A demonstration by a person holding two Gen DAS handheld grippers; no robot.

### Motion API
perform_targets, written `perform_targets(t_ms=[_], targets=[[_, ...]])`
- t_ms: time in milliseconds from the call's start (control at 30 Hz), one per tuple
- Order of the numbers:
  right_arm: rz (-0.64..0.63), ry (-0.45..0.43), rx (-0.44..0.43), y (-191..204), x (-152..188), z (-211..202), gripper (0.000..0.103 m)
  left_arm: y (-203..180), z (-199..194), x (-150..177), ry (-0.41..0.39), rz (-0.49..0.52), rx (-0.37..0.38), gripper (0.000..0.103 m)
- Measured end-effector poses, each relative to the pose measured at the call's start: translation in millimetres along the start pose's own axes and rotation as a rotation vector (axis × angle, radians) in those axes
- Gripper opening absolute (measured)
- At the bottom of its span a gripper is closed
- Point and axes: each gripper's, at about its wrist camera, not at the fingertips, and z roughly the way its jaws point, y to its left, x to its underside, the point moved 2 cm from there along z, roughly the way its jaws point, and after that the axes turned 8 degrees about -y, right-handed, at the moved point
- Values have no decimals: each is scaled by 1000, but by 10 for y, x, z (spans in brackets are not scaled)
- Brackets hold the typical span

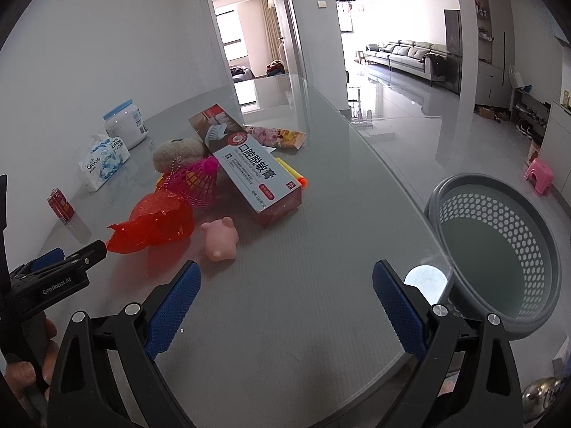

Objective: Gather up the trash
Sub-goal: 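Close the right gripper on the pink pig toy while the left gripper closes on the white bottle cap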

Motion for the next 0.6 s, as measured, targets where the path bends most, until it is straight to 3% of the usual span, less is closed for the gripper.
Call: perform_targets(t_ms=[600], targets=[[-29,101,3,311,5,607,92,435,476,-180,18,12,7,97]])
